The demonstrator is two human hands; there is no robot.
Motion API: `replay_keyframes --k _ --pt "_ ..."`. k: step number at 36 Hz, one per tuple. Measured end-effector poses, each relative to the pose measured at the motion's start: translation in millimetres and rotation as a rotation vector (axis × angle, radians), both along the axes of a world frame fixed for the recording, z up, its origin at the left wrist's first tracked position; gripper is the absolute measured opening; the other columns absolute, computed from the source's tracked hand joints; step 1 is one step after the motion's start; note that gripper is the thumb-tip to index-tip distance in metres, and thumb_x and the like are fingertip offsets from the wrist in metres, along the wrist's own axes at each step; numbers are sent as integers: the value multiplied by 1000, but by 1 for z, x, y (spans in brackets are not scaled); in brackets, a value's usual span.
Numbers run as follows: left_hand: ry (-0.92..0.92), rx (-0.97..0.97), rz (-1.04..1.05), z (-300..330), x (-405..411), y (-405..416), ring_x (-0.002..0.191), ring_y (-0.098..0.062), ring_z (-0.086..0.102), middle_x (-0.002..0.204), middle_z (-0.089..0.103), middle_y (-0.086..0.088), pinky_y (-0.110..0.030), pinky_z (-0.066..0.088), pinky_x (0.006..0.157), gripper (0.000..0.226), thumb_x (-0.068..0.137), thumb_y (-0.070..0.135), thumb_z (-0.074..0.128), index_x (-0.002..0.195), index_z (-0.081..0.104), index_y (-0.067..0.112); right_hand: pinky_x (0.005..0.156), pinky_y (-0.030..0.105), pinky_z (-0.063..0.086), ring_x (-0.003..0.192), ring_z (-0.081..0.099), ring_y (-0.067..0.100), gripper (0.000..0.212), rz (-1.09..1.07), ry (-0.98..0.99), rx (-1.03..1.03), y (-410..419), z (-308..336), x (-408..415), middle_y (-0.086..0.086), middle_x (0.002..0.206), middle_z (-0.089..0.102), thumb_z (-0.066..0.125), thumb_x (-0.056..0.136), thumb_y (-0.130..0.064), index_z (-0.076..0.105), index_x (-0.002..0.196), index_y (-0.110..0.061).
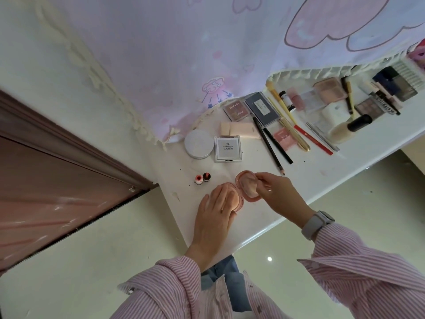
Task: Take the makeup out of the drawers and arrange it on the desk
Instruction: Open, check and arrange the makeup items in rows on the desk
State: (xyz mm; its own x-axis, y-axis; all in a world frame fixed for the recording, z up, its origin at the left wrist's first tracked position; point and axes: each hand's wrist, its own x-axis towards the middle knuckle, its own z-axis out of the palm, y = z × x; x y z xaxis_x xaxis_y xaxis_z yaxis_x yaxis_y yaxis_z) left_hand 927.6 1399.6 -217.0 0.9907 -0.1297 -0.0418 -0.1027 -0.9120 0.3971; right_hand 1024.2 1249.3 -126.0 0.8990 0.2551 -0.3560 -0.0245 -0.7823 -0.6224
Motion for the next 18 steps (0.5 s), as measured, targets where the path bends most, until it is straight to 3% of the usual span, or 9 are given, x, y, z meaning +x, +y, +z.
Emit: replay_keyframes --k 3,11,15,18 --pt "26 41 5 1 -1 -1 131 -24 31 141 44 -9 -45 38 102 47 91 31 34 134 41 13 71 8 43 85 60 8 27 2 8 14 1 -2 1 5 103 69 50 91 -15 63 114 -7" --pt "80 44 -19 4 -6 -1 136 -28 29 147 36 -12 -52 31 106 51 91 31 31 138 34 13 79 22 46 95 63 19 30 24 -13 -11 0 -2 -2 7 107 68 46 94 -19 58 120 -10" --pt "-79 -73 -34 11 -21 8 131 -25 33 144 40 -11 -44 35 105 44 92 24 36 134 38 14 90 37 49 102 62 21 33 27 -41 -3 -1 1 -1 6 113 66 46 94 -20 54 125 -10" --pt "-219 -132 60 17 -30 27 117 -22 43 132 43 -7 -36 43 93 35 90 20 41 125 43 16 98 36 44 108 58 18 32 32 -141 -18 2 2 6 3 118 63 48 93 -15 55 124 -10"
